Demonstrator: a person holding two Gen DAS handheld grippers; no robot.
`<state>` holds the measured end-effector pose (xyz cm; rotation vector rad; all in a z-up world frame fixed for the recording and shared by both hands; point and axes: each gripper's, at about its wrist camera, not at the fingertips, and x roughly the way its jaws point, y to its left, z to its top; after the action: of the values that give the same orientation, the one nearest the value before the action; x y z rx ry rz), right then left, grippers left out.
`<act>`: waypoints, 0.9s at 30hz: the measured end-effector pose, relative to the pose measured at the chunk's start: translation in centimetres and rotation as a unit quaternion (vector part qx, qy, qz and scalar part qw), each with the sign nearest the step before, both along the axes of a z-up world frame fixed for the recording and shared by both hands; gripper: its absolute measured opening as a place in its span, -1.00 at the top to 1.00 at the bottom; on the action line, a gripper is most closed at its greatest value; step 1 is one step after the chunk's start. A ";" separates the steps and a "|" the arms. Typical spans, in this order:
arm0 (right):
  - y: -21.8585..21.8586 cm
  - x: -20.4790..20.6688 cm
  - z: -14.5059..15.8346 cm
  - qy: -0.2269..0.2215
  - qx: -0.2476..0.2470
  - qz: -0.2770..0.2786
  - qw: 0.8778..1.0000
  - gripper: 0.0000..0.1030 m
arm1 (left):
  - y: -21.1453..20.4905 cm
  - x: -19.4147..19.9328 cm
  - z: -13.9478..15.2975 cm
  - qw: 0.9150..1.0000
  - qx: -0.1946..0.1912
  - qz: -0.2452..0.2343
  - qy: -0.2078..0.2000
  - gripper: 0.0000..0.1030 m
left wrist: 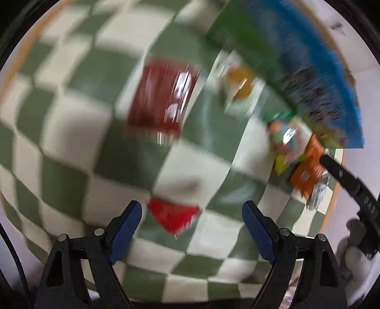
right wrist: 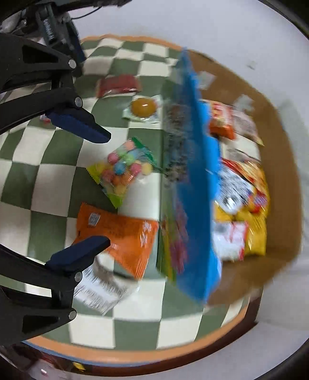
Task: Organize snacks
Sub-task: 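Grasp the small red packet with the left tool while the right tool grasps the candy bag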
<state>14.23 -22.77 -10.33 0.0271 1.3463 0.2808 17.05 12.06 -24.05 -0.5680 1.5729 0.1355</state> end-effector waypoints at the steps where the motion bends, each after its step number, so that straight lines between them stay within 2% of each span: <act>1: 0.9 0.3 -0.8 0.002 -0.007 0.023 1.000 -0.60 | 0.0 -0.5 -1.0 1.000 -0.014 0.011 0.014 -0.67; 4: 3.3 1.3 -3.0 0.008 -0.040 0.081 0.996 -0.61 | -0.6 -1.4 -3.2 0.998 -0.043 0.030 0.042 -0.67; 8: 6.2 2.2 -5.8 0.017 -0.072 0.143 0.987 -0.61 | -1.2 -1.7 -4.7 0.995 -0.064 0.050 0.054 -0.66; 10: 7.4 2.3 -7.1 0.016 -0.096 0.165 0.981 -0.59 | -1.4 -1.8 -5.3 0.994 -0.068 0.060 0.056 -0.48; 11: 7.6 2.3 -7.4 0.010 -0.102 0.168 0.981 -0.40 | -1.5 -1.9 -5.6 0.994 -0.068 0.064 0.056 -0.29; 12: 7.8 2.2 -7.5 0.004 -0.103 0.170 0.980 -0.24 | -1.6 -2.0 -5.9 0.994 -0.064 0.064 0.056 -0.02; 14: 7.6 2.1 -7.6 0.005 -0.100 0.167 0.981 -0.16 | -2.2 -2.1 -6.6 0.995 -0.054 0.057 0.058 0.25; 16: 7.1 1.7 -7.9 0.015 -0.096 0.155 0.983 -0.10 | -2.6 -2.2 -6.9 0.996 -0.051 0.051 0.056 0.27; 19: 5.3 0.6 -8.5 0.044 -0.077 0.123 0.989 -0.09 | -4.3 -1.8 -6.3 0.999 -0.010 0.004 0.040 0.29; 20: 4.7 0.2 -8.6 0.054 -0.067 0.110 0.990 -0.09 | -5.2 -1.5 -5.9 0.999 0.016 -0.027 0.028 0.29; 22: 2.9 -1.0 -9.2 0.087 -0.037 0.073 0.993 -0.09 | -6.9 -0.9 -5.3 0.995 0.051 -0.081 0.010 0.29; 24: 1.4 -2.2 -9.6 0.114 -0.011 0.041 0.993 -0.09 | -7.9 -0.5 -5.2 0.991 0.062 -0.118 0.004 0.29; 26: 0.0 -3.8 -10.1 0.143 0.015 0.008 0.990 -0.09 | -8.8 0.0 -5.5 0.987 0.053 -0.151 -0.001 0.28; 27: -0.3 -4.5 -10.3 0.153 0.023 -0.003 0.988 -0.09 | -9.0 0.2 -5.9 0.986 0.043 -0.160 0.001 0.14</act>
<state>9.76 -23.11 -20.68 0.1166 1.6439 0.3106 17.29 3.02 -29.96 -0.2437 1.6314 -0.0390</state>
